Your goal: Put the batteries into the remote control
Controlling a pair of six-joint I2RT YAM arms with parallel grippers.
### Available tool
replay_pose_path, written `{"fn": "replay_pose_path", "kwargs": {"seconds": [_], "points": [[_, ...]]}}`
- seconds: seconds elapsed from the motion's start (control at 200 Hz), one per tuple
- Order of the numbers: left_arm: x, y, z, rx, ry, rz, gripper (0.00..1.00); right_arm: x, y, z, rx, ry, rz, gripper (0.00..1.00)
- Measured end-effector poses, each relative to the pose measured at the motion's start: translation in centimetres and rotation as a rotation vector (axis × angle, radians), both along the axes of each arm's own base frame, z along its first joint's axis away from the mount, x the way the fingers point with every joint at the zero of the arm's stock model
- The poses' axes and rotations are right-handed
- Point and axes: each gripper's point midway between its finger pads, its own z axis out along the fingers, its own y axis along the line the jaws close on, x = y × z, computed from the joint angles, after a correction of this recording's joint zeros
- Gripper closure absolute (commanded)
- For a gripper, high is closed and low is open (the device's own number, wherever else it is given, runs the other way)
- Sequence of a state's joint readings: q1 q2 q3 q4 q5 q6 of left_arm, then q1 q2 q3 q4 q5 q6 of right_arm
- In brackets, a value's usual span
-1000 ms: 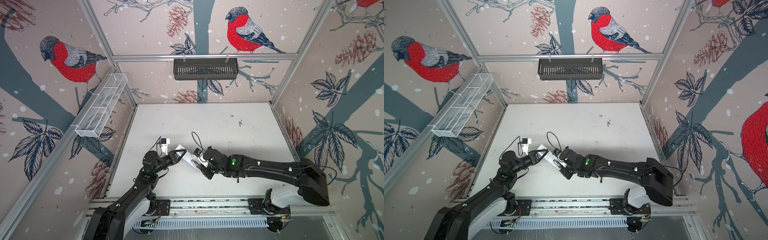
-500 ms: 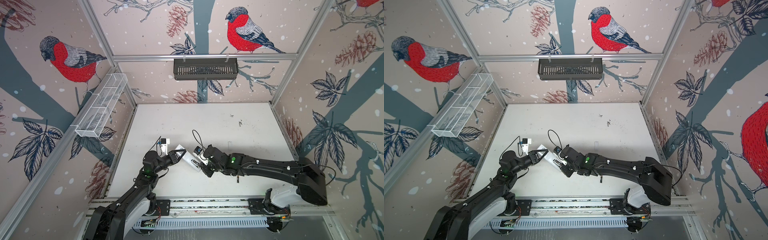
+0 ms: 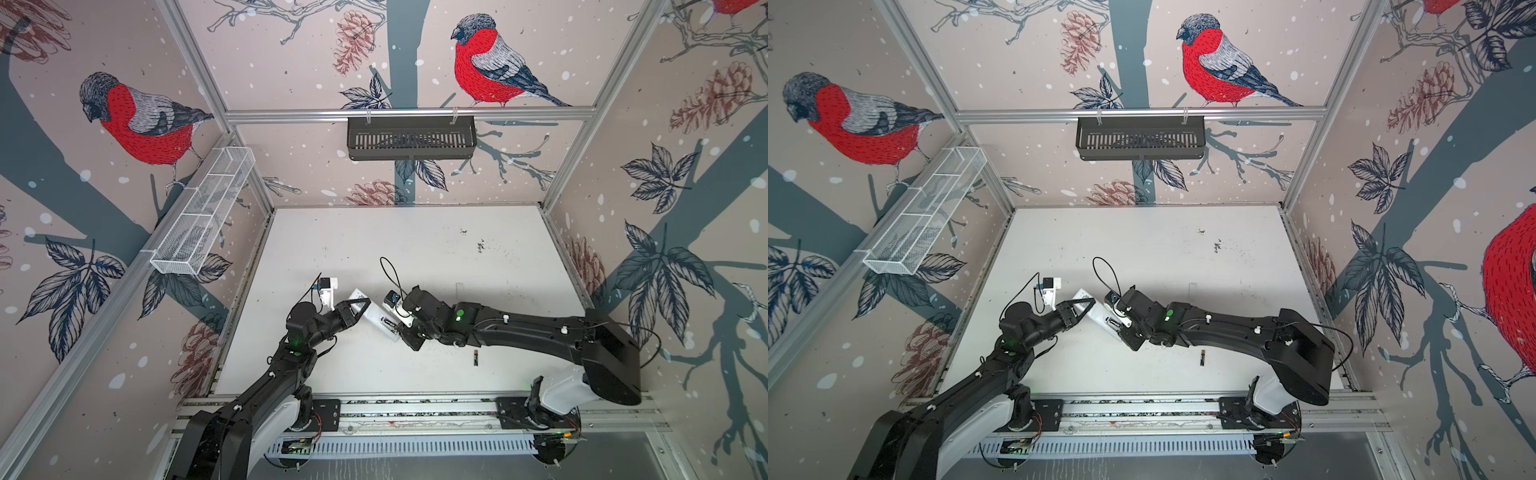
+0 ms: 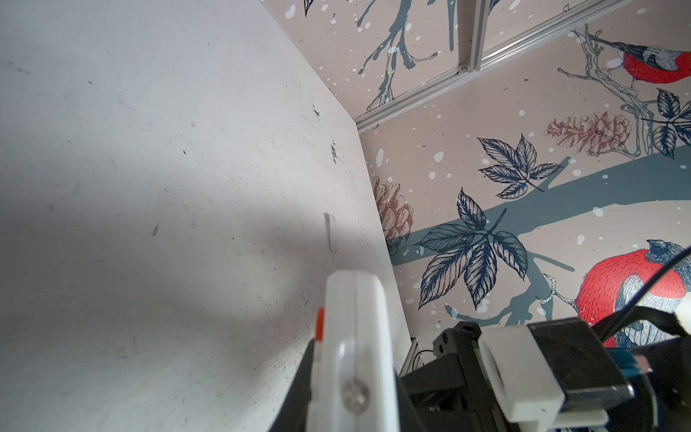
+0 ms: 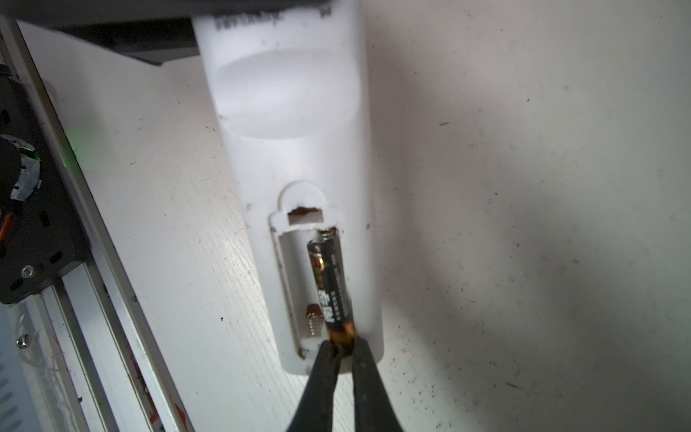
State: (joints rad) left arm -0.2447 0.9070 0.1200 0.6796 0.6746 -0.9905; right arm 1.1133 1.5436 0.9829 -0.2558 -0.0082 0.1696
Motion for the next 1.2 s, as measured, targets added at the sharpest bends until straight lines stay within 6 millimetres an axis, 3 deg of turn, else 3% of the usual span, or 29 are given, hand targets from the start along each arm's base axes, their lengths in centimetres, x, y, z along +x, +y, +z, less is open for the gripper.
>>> {"fn": "replay_pose_path", "kwargs": {"seconds": [1.201], "points": [[0.9, 1.6, -2.1, 0.082, 0.019, 0.112, 1.0, 2.0, 2.2, -3.3, -0.165, 0.094, 0.069, 0.9]]}}
